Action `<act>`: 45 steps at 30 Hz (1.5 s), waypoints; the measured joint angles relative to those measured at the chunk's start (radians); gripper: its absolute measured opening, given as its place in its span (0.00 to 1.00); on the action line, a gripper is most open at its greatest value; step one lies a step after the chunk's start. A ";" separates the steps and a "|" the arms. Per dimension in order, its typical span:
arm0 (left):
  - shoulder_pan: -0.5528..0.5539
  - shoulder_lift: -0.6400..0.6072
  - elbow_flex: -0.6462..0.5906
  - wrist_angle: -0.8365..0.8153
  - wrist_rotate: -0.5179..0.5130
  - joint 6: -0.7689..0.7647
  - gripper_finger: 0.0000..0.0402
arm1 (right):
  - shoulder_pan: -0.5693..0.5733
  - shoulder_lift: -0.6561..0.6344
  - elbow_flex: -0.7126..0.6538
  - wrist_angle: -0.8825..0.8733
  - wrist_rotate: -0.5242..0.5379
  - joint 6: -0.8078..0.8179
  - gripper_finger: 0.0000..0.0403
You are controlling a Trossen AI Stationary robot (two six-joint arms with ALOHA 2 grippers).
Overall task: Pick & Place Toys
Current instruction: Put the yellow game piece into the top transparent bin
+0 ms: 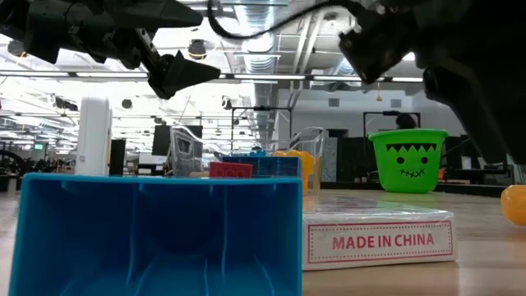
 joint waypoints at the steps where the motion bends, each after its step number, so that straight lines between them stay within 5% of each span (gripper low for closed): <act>1: 0.000 0.000 0.000 -0.003 0.000 -0.001 0.99 | 0.000 0.000 -0.001 0.001 0.000 -0.009 0.77; 24: 0.000 0.000 0.000 -0.002 0.000 -0.005 0.99 | 0.034 0.000 -0.031 0.001 0.064 -0.027 0.77; 45: 0.000 0.000 0.000 -0.001 0.000 -0.013 0.99 | 0.025 0.037 -0.036 -0.034 0.001 -0.051 0.77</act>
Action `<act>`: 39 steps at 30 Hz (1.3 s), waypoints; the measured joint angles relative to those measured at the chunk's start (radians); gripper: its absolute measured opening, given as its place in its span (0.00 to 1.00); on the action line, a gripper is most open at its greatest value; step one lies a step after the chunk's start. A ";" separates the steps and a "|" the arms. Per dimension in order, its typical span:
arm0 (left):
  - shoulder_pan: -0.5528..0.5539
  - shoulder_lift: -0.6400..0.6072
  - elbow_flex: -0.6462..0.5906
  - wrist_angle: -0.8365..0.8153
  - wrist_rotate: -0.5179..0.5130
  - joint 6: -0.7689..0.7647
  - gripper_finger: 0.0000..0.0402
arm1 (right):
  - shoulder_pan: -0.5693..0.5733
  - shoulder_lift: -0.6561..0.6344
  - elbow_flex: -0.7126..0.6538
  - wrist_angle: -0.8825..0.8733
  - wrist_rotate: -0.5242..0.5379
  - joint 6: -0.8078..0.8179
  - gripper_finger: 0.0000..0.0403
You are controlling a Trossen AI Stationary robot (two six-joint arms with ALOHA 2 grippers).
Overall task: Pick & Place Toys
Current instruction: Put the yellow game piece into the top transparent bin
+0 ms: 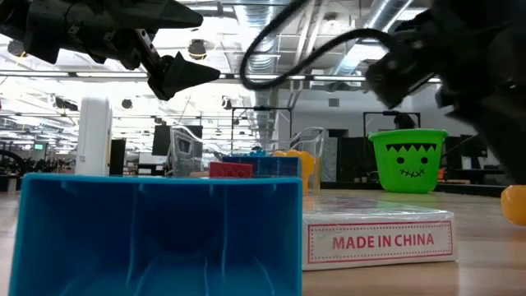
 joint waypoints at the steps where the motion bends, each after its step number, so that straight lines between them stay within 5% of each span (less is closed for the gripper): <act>1: 0.000 0.000 0.000 0.000 0.000 0.000 0.99 | 0.000 0.005 0.004 0.003 -0.006 -0.009 0.77; 23: 0.000 0.000 0.000 0.004 0.000 0.001 0.99 | -0.014 0.027 0.004 0.021 -0.012 -0.029 0.76; 39: 0.000 0.000 0.000 0.004 0.000 0.000 0.99 | -0.005 0.027 0.004 0.051 -0.017 0.023 0.56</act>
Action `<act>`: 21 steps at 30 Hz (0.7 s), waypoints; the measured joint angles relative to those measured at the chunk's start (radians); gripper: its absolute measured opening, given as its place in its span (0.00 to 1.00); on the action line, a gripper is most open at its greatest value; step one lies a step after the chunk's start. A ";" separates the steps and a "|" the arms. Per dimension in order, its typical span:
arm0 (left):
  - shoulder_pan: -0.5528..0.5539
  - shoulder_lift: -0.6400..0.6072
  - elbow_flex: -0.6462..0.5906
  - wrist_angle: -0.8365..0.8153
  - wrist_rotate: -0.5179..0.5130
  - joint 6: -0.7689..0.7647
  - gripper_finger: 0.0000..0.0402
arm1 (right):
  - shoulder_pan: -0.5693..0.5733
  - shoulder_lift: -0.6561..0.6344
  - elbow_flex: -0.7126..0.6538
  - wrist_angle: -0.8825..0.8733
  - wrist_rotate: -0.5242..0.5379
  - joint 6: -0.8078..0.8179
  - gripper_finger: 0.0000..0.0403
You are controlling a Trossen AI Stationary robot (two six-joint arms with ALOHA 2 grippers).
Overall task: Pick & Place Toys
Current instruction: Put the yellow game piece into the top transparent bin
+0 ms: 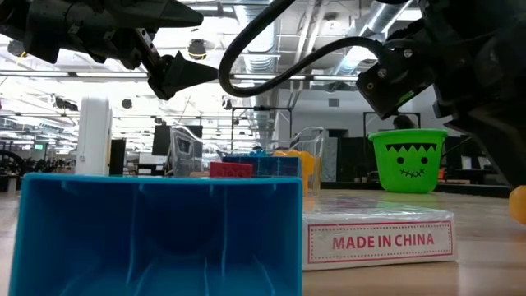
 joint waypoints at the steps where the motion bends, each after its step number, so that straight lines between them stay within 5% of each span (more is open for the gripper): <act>1: 0.000 0.000 0.000 0.000 0.000 0.000 0.99 | 0.001 0.000 0.000 0.001 0.000 0.003 0.53; 12: 0.000 0.000 0.000 0.000 0.000 0.000 0.99 | 0.005 -0.001 0.001 0.007 0.005 0.024 0.22; 21: 0.000 0.000 0.000 0.000 0.000 0.000 0.99 | 0.004 -0.008 0.005 0.020 0.004 0.024 0.11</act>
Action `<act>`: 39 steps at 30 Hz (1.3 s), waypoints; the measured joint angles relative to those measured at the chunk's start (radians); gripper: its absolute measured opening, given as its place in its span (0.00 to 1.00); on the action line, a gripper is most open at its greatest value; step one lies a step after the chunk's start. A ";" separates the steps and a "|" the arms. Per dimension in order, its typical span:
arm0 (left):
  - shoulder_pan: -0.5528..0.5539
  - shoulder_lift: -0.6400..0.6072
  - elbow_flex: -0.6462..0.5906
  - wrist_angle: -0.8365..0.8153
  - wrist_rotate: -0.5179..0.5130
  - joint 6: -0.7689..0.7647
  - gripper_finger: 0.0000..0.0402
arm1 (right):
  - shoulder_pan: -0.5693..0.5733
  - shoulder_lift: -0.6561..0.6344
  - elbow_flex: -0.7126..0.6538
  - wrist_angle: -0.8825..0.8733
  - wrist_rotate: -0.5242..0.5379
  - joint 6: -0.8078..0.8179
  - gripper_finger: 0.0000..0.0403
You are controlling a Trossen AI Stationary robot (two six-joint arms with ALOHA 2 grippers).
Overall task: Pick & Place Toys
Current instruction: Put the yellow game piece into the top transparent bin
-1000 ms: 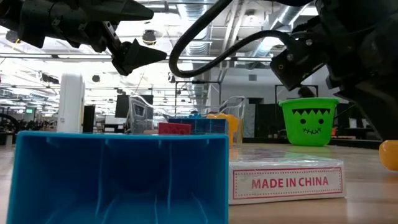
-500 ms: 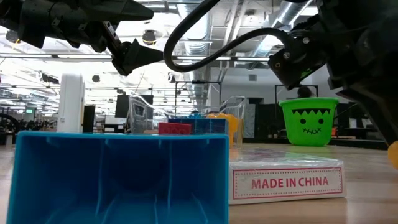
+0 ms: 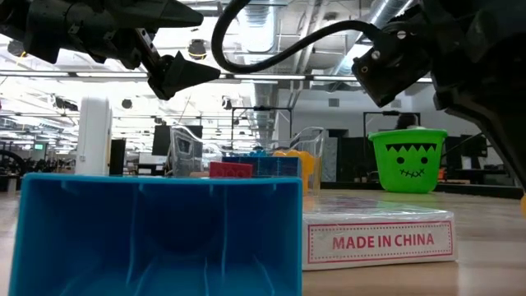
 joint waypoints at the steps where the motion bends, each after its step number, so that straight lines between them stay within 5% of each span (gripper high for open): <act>1: 0.000 0.000 0.000 0.000 0.000 0.000 0.99 | 0.000 0.001 0.000 0.002 0.000 0.000 0.10; 18: 0.000 0.000 0.000 0.000 0.000 0.000 0.99 | 0.001 0.025 -0.013 0.037 0.009 -0.012 0.03; 39: 0.000 0.000 0.000 0.000 0.000 0.000 0.99 | 0.015 0.011 -0.006 0.055 0.067 -0.034 0.10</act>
